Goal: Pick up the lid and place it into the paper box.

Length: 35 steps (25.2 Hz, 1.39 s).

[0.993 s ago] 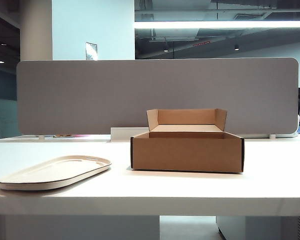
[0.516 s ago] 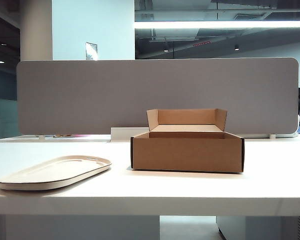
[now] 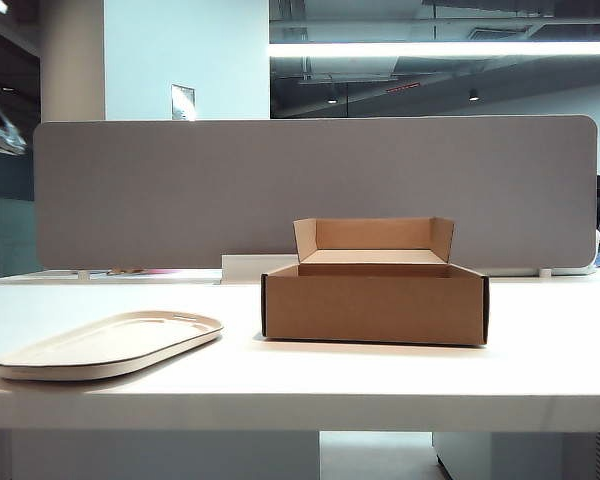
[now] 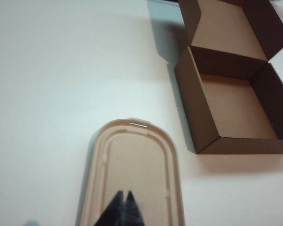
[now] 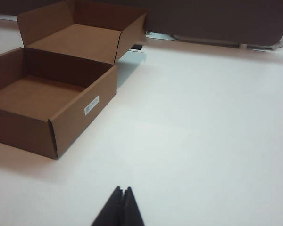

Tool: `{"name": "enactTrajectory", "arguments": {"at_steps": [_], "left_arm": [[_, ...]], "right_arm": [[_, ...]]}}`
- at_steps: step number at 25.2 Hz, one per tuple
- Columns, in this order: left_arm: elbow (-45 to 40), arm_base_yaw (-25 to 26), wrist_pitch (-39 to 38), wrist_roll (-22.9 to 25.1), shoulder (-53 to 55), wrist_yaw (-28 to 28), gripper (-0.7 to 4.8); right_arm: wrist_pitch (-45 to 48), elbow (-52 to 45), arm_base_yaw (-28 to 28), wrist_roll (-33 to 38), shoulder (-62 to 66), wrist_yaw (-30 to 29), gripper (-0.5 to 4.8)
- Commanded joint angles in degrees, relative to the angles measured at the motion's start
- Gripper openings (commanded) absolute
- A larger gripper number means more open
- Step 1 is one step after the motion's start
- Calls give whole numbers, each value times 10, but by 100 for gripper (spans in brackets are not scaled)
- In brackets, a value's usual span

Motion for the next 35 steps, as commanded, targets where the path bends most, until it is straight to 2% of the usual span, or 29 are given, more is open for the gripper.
{"name": "enactTrajectory", "arguments": {"at_steps": [1,2,5,6,9,14,16,20,33,35], "left_arm": [[37,0,-6,28,51,11,-1],[59,0,-9,36,90,11,17],[87,0,-9,37,150,12,136],[96,0,-9,37,168,12,156],[125,0,-21,40,225,12,161],[195,0,-61,81,337,30,166],[235,0,-88,99,401,53,220],[280,0,-134,133,466,60,220],[280,-7,-75,140,535,66,209],[280,-11,-68,140,538,89,205]], "right_arm": [[3,-3,1,1,-1,-2,-1],[3,-3,0,1,-1,-2,-1],[3,-3,1,1,-1,-2,-1],[3,-3,1,1,-1,-1,-1],[3,-3,1,1,-1,-2,-1],[2,-3,1,1,-1,-1,-1],[0,-3,1,1,-1,-1,-1],[-1,-3,1,3,-1,-2,-1],[-1,-3,1,3,-1,-3,-1],[-1,-3,1,3,-1,-3,-1]]}}
